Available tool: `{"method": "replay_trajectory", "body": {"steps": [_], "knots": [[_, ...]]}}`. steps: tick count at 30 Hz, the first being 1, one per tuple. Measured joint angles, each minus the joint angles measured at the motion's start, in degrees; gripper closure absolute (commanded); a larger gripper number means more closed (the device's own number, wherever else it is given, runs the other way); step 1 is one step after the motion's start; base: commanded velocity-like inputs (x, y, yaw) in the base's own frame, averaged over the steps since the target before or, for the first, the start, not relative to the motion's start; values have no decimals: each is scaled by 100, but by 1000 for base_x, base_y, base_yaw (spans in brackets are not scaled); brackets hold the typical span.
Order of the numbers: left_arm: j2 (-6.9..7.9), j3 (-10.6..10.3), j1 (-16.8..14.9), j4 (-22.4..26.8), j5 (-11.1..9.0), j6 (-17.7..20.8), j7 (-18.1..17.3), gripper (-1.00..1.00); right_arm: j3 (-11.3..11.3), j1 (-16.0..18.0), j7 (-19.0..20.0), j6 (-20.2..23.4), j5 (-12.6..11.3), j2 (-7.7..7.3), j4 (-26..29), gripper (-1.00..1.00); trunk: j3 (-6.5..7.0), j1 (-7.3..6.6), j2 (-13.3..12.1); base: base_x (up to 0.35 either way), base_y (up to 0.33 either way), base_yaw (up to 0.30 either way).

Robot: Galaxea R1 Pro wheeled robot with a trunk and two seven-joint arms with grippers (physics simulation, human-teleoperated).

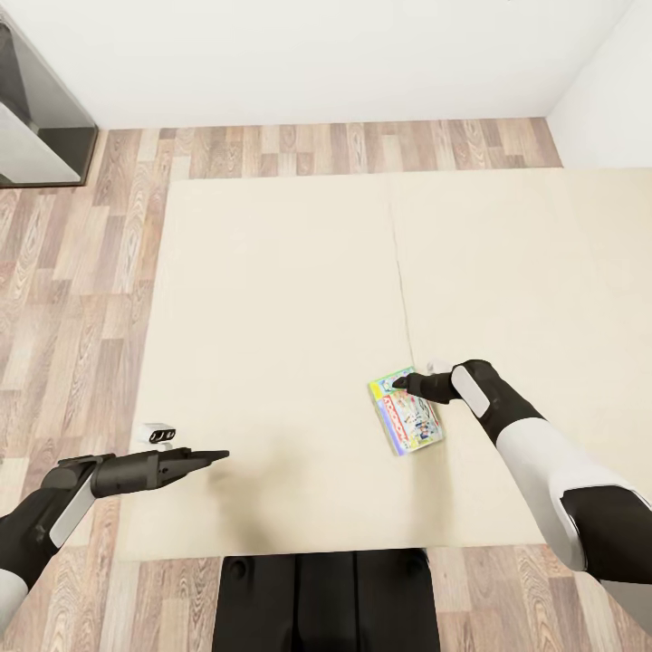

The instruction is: Put all the toys in the child's room - the three board games (two on the bed and one on the table), the two jigsaw puzzles on the table, and the tennis ball on the table - inside the toy box on the table in the child's room.

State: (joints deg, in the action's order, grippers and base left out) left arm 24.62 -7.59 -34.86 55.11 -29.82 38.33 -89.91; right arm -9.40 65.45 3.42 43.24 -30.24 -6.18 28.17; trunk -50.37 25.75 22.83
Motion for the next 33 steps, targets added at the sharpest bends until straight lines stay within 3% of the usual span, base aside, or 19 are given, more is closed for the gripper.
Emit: {"method": "replay_trajectory", "body": {"steps": [33], "knots": [[0, 6, 0, 0, 0, 0, 0, -100, 0, 0, 4, 0, -1, 0, 0, -100, 0, 0, 0, 0, 22, 5]]}}
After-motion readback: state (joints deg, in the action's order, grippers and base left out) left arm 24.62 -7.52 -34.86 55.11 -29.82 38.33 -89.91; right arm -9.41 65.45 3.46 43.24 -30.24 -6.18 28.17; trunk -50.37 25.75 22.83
